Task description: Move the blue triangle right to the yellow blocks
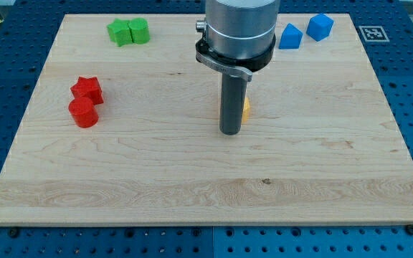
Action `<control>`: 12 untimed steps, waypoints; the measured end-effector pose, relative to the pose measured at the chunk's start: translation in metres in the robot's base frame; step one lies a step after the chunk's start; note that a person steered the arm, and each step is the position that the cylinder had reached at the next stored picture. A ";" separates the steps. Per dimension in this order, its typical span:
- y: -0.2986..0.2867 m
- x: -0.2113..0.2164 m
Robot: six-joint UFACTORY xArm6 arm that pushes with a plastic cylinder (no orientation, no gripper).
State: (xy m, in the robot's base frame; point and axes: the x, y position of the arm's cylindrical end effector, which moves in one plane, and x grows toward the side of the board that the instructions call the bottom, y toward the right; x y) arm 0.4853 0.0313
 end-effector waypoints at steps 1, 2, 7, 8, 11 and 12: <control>0.022 0.025; 0.059 0.032; 0.171 -0.078; 0.185 -0.121; 0.200 -0.209; 0.188 -0.215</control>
State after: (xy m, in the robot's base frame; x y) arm 0.2706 0.2198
